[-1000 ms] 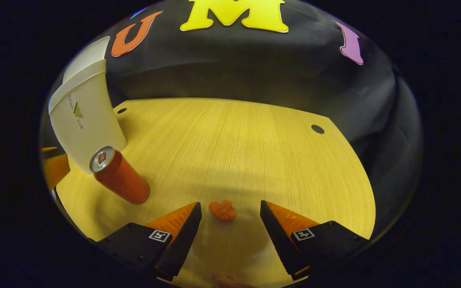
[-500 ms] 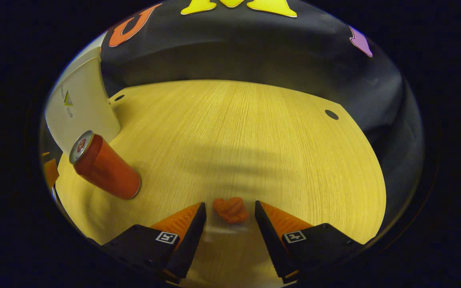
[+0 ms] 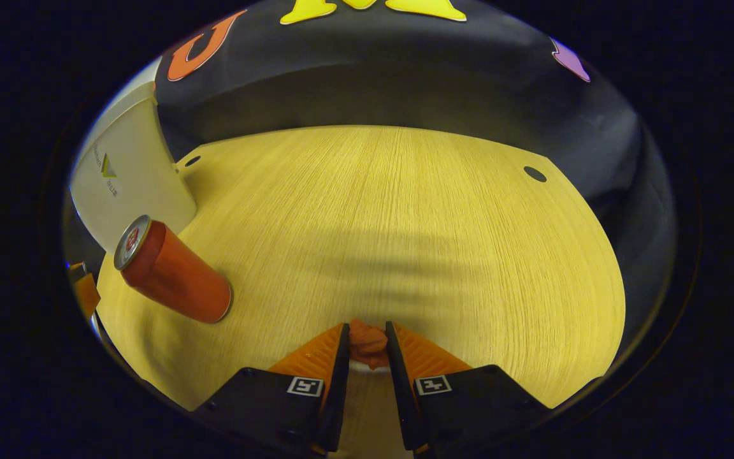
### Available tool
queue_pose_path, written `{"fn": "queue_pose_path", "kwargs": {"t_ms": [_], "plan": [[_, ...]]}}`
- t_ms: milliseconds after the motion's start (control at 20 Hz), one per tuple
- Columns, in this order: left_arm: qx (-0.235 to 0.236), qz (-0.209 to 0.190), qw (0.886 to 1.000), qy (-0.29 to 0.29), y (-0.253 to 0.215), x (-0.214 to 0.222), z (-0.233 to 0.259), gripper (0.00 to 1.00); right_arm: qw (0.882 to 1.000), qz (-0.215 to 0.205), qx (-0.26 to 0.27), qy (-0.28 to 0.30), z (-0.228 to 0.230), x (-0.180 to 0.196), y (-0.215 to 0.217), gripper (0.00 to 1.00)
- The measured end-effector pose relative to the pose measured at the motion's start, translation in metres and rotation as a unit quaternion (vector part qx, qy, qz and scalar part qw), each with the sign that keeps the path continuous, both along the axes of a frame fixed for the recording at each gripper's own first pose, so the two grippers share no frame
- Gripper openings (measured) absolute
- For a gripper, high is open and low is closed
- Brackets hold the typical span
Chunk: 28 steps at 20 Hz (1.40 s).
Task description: Press the lid of the desktop garbage bin to open it, pick up the crumpled paper on the desktop and throw it into the bin, then pick up the pop can on the desktop and drop it into the bin, and finally close the garbage bin lid.
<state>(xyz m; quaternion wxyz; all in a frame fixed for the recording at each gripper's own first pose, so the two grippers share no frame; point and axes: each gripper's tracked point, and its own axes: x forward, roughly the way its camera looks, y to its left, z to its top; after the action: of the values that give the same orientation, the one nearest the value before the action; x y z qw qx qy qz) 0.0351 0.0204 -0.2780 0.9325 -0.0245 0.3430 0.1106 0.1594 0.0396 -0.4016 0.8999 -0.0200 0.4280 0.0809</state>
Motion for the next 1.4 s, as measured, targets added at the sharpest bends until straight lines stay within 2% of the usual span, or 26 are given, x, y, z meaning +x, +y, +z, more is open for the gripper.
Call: {"fn": "queue_pose_path", "kwargs": {"t_ms": [200,250,350,600,650,700,750,800,850,900,950,1000,1050,1350,1400], "plan": [[0.006,-0.008,1.0,-0.009,-0.002,-0.001,0.007,0.94,1.0,-0.009,0.003,-0.004,0.016,-0.005,-0.008,0.35],[0.006,-0.011,1.0,-0.01,-0.003,-0.002,0.009,0.94,1.0,-0.008,0.003,-0.01,0.024,-0.006,-0.01,0.4],[0.004,-0.018,1.0,-0.02,-0.008,-0.001,0.017,0.94,1.0,-0.009,0.004,-0.02,0.041,-0.008,-0.013,0.37],[0.003,-0.043,0.998,-0.054,-0.019,-0.002,0.04,0.94,0.998,0.0,0.011,-0.059,0.107,-0.01,-0.014,0.35],[0.003,-0.046,0.997,-0.061,-0.019,-0.003,0.044,0.93,0.997,0.002,0.009,-0.071,0.122,-0.009,-0.014,0.4],[0.002,-0.049,0.997,-0.067,-0.018,-0.005,0.048,0.93,0.996,0.003,0.012,-0.083,0.136,-0.009,-0.013,0.34],[0.002,-0.053,0.996,-0.072,-0.019,-0.006,0.052,0.93,0.996,0.003,0.014,-0.093,0.15,-0.006,-0.011,0.37],[0.003,-0.056,0.996,-0.076,-0.017,-0.008,0.055,0.93,0.994,0.003,0.014,-0.104,0.164,-0.004,-0.01,0.35],[0.004,-0.058,0.995,-0.078,-0.014,-0.011,0.057,0.93,0.993,0.003,0.015,-0.115,0.178,-0.002,-0.008,0.4],[0.004,-0.06,0.995,-0.08,-0.012,-0.013,0.058,0.93,0.992,0.004,0.018,-0.126,0.192,-0.003,-0.004,0.34],[0.003,-0.062,0.995,-0.083,-0.011,-0.015,0.061,0.93,0.99,0.004,0.02,-0.137,0.206,-0.001,-0.001,0.4],[0.001,-0.063,0.994,-0.085,-0.008,-0.017,0.062,0.93,0.989,0.006,0.021,-0.148,0.219,0.0,0.004,0.35],[0.0,-0.063,0.994,-0.087,-0.005,-0.019,0.064,0.93,0.987,0.01,0.024,-0.157,0.231,0.002,0.011,0.34],[-0.002,-0.047,0.994,-0.103,0.026,-0.03,0.075,0.93,0.978,0.052,0.041,-0.199,0.292,0.01,0.073,0.39],[-0.001,-0.04,0.994,-0.105,0.035,-0.034,0.076,0.93,0.976,0.062,0.047,-0.205,0.3,0.011,0.089,0.37]]}}
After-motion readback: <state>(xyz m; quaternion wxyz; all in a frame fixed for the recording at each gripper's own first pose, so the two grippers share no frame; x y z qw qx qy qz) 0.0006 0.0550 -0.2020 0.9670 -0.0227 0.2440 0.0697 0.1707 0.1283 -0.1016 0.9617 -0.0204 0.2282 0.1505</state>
